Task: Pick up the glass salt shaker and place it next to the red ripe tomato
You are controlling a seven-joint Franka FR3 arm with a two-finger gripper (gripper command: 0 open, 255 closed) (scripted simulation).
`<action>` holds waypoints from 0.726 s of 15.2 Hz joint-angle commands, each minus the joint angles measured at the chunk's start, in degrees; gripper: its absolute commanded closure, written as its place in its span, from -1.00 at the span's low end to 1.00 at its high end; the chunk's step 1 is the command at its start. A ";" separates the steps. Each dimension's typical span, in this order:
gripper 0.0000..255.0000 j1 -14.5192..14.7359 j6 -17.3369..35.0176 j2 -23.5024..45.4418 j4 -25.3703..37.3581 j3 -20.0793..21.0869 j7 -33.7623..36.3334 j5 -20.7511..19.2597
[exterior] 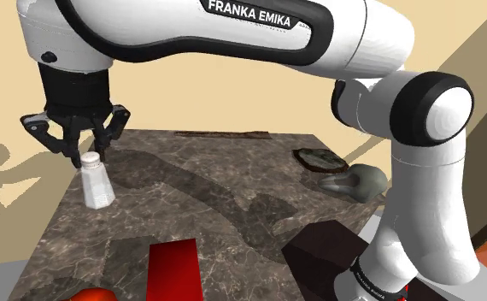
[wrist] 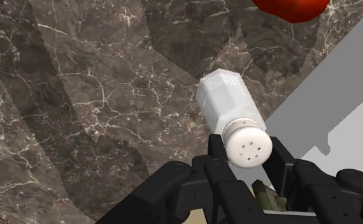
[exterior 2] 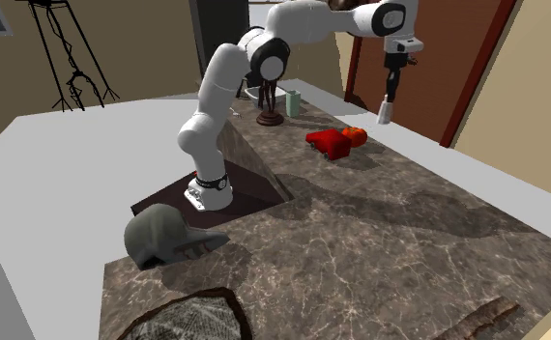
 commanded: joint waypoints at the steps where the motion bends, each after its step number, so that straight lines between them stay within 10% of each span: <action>1: 1.00 5.24 -4.67 7.90 12.30 -0.81 1.11 -3.09; 11: 1.00 2.17 5.07 4.88 -0.82 -0.60 2.54 -2.13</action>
